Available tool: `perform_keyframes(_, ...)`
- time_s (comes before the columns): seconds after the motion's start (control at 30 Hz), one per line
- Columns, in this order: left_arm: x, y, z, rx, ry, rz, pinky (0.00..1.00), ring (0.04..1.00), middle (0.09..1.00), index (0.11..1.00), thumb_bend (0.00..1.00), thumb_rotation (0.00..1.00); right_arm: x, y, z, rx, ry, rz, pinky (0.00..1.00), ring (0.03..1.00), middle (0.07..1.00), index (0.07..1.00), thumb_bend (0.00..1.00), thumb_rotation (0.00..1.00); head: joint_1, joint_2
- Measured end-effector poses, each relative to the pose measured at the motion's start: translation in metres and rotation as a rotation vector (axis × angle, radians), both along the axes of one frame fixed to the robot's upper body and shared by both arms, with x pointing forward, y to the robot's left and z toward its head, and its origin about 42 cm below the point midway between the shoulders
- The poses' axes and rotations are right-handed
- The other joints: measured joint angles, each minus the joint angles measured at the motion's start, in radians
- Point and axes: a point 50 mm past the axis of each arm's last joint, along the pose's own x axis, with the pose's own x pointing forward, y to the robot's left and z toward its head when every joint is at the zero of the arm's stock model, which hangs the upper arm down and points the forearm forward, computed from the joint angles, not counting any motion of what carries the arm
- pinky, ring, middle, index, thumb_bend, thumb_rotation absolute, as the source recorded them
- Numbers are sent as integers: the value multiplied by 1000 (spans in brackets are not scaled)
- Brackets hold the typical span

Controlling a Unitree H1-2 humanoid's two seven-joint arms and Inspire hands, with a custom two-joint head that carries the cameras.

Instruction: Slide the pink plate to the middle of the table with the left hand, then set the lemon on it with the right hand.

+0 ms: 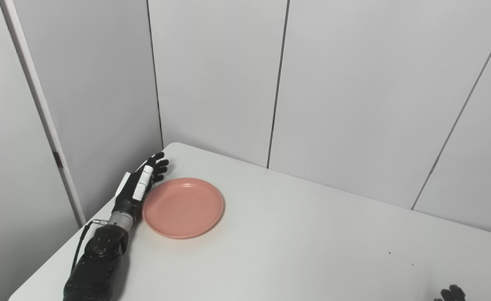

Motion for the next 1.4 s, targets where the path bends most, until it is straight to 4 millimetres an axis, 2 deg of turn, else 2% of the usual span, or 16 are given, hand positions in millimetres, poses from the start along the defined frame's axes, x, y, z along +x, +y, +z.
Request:
perform_keyframes(0.27,-6,-5,1,-10,-16,-19,866,862,866,849,862,1000,0,0,1,-1,-4,-1,1000,1000,1000,1000,636,914,2,5)
perform_keyframes(0.5,-11,-16,-2,-34,11,-39,863,861,864,848,831,1000,-1,-1,1,0,-3,-2,1000,1000,1000,1000,657,913,0,6)
perform_keyframes(0.83,-13,-36,-2,-85,10,-111,880,882,879,870,916,1000,0,0,1,1,4,-11,1000,1000,1000,1000,672,911,-31,21)
perform_keyframes(1.07,-13,-76,-4,-140,28,-165,881,887,890,890,857,1000,2,1,3,-4,-2,-6,1000,1000,1000,1000,618,941,-66,21)
perform_keyframes(1.23,-16,-92,-4,-157,41,-190,894,894,895,889,833,1000,5,2,5,-10,-9,0,1000,1000,1000,1000,542,951,-100,31)
perform_keyframes(1.4,-18,-102,-4,-177,41,-191,909,909,907,903,852,1000,8,2,4,-24,-10,11,1000,1000,1000,1000,468,967,-124,41)
